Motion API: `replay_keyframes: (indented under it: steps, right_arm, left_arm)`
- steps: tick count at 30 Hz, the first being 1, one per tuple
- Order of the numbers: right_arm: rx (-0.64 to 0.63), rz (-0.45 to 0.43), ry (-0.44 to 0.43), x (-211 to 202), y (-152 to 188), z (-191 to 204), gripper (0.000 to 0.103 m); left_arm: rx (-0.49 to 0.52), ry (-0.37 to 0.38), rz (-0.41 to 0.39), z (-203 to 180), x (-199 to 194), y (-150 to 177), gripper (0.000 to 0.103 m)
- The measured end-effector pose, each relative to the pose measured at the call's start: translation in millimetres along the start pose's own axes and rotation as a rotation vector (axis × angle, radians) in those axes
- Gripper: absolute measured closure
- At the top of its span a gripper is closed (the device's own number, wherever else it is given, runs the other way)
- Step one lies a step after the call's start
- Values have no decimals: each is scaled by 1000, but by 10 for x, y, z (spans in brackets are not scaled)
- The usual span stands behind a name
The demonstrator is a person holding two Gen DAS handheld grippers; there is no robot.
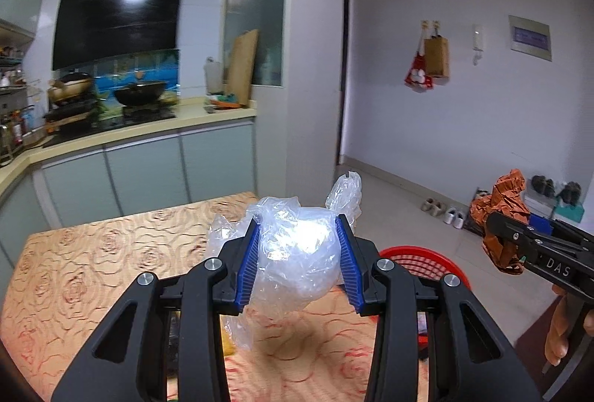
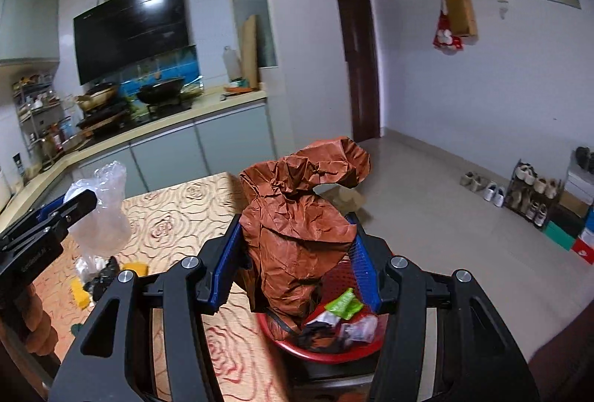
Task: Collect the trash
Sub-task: 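Carry the clear bag and brown cloth to the red basket and open both tools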
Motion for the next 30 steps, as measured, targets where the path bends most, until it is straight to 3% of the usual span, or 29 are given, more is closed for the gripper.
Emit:
replay_keyframes:
  steps: [13, 30]
  right_arm:
    - [26, 58, 86, 151, 210, -420, 50]
    - [59, 207, 118, 670, 707, -711, 50]
  left_arm:
    - [27, 146, 119, -734, 627, 392, 65]
    - [-50, 251, 299, -1095, 1283, 872, 65]
Point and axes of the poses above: each gripper's, at about its wrist camera, not at the fingertips, and x roughly the way its jaws point, z to its left, y to its underside, the point moved 9 cm from there along x, roughly the way its jaws point, and after that the axes turned 9 degrees about -z, right-handed, at the moved point
